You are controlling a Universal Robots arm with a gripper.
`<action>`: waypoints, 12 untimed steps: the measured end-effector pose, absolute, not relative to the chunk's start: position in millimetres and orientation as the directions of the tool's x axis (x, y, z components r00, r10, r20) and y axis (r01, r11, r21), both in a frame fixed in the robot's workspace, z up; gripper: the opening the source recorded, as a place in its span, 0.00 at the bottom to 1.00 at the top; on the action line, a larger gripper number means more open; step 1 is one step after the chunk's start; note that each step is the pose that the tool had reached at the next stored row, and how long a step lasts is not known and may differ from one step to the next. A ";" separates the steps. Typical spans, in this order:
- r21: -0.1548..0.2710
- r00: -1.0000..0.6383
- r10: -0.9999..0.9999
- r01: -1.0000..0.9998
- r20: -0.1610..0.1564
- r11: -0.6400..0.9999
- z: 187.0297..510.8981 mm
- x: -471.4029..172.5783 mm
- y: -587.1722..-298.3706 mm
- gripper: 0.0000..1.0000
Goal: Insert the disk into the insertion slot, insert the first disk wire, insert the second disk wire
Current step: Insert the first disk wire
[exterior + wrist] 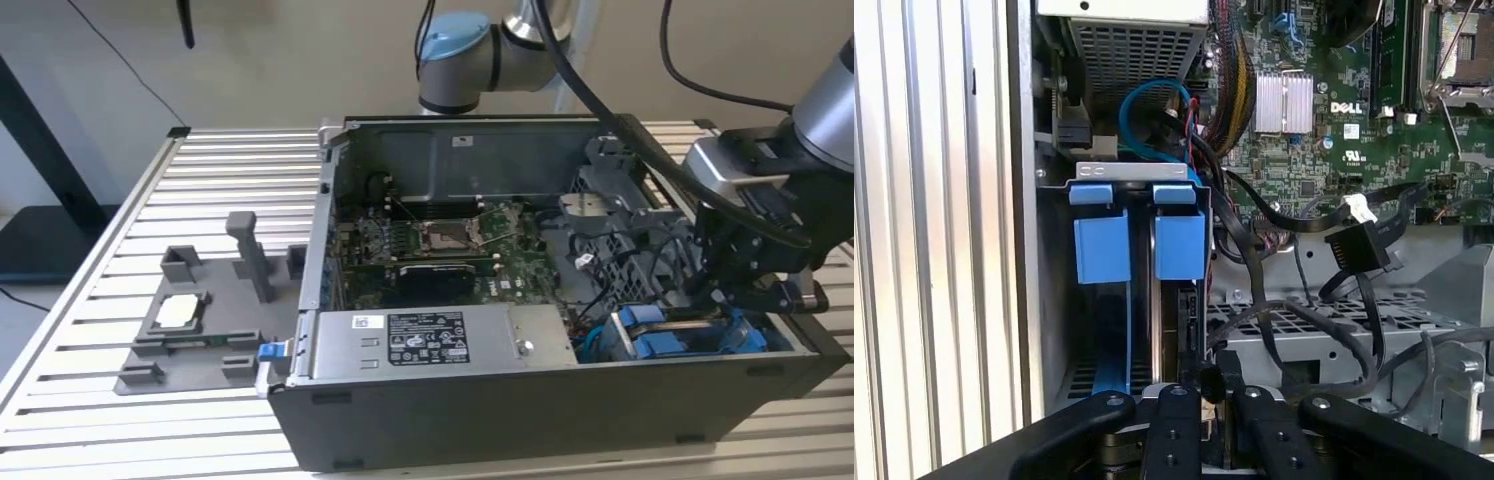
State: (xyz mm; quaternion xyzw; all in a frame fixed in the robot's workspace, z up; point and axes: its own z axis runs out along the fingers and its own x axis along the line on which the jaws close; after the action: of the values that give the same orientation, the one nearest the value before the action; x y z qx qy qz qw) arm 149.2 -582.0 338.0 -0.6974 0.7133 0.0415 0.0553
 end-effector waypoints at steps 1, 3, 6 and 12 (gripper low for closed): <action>-0.018 -0.022 -0.990 -1.000 -0.137 0.024 337.4 149.2 -582.1 0.19; -0.017 -0.023 -0.990 -1.000 -0.136 0.026 335.6 149.1 -582.1 0.19; -0.015 -0.025 -0.990 -1.000 -0.136 0.027 332.7 149.2 -582.1 0.19; -0.015 -0.025 -0.990 -1.000 -0.137 0.027 331.4 149.0 -582.1 0.19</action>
State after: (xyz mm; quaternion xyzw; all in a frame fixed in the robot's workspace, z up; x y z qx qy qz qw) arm 149.0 -582.1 331.4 -0.6961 0.7146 0.0426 0.0543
